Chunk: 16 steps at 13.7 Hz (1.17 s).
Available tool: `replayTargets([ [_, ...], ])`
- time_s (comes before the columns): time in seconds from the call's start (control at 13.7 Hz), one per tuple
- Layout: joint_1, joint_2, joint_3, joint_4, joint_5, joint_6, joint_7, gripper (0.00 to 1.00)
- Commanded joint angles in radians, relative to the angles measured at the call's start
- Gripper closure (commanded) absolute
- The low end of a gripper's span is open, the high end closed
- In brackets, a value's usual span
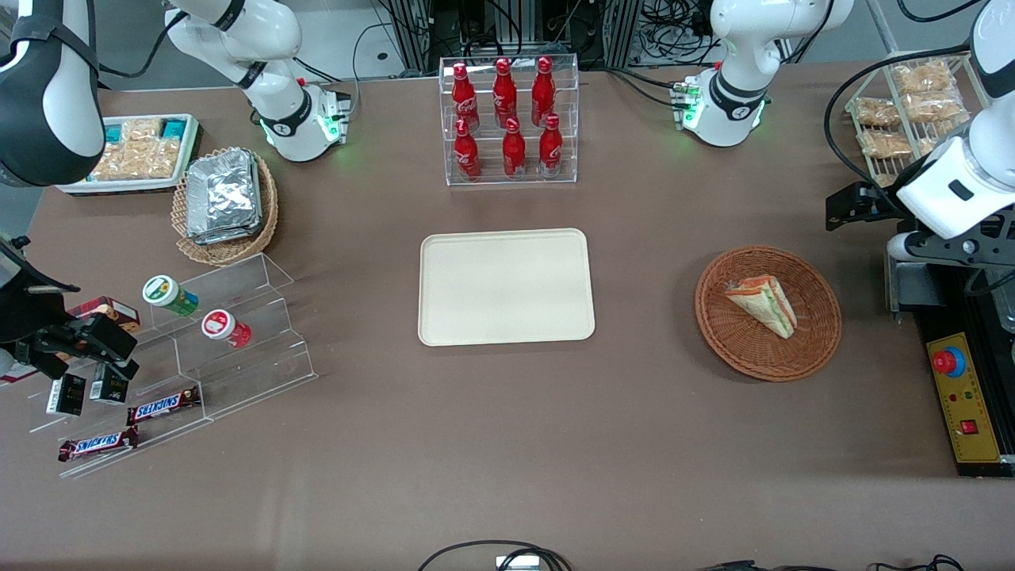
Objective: Place sandwich from basket to tray
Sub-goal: 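Move the left gripper over the wicker basket holding the sandwich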
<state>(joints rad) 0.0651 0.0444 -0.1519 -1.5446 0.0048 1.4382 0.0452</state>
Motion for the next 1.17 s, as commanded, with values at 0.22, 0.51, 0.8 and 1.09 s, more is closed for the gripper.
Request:
replayTargets([
  [0.22, -0.001, -0.005, 0.009, 0.003, 0.011, -0.016, 0.018, 0.0],
  [0.51, 0.028, 0.017, 0.012, -0.026, 0.024, 0.007, 0.016, 0.0],
  [0.8, 0.053, -0.006, 0.012, -0.196, 0.049, 0.166, -0.024, 0.0],
  [1.09, 0.053, -0.043, 0.012, -0.366, 0.049, 0.344, -0.142, 0.0],
])
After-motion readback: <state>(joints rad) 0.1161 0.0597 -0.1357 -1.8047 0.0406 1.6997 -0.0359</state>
